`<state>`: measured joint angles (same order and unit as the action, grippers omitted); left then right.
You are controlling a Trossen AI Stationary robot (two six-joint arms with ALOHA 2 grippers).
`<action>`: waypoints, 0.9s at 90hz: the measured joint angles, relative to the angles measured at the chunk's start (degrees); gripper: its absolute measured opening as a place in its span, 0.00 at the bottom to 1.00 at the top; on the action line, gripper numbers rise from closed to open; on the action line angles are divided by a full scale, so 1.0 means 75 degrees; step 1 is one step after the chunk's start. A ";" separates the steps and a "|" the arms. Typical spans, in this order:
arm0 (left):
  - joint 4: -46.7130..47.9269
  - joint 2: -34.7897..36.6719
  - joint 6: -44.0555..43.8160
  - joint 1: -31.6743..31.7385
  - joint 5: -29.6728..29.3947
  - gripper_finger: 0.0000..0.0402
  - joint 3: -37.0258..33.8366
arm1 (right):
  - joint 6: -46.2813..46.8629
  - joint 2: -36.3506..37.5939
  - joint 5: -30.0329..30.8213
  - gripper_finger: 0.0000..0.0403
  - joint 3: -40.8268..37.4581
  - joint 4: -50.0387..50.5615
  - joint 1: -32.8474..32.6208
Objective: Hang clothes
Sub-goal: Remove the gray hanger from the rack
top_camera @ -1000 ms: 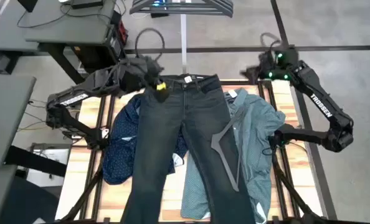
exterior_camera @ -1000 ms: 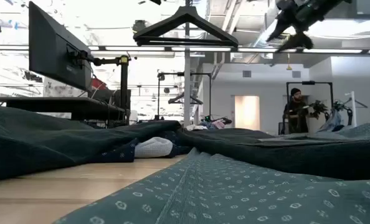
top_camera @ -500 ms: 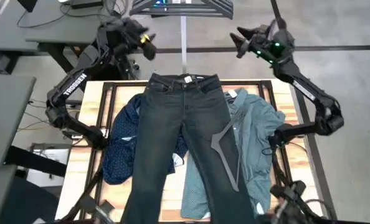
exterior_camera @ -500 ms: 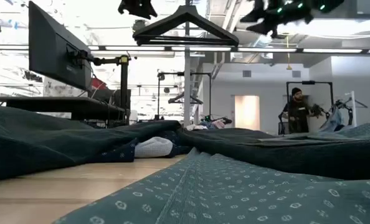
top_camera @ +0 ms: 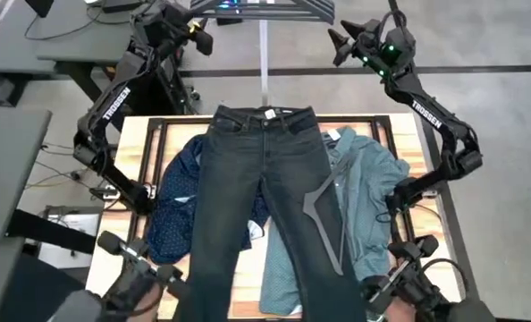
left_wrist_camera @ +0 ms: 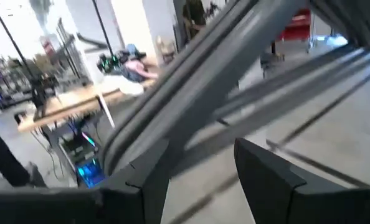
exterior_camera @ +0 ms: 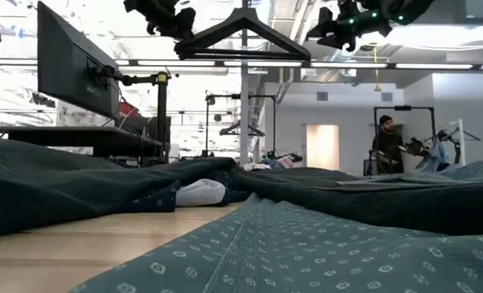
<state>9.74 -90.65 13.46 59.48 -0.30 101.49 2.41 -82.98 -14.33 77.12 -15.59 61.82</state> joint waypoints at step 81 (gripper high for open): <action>-0.0544 -0.0481 -0.0024 0.0364 -0.0052 0.40 0.0000 | -0.0608 -0.0078 -0.0093 0.58 0.0003 0.0009 -0.0320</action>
<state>5.66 -94.26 13.28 62.22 -0.70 101.49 -2.15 -83.57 -15.02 77.14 -15.52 59.41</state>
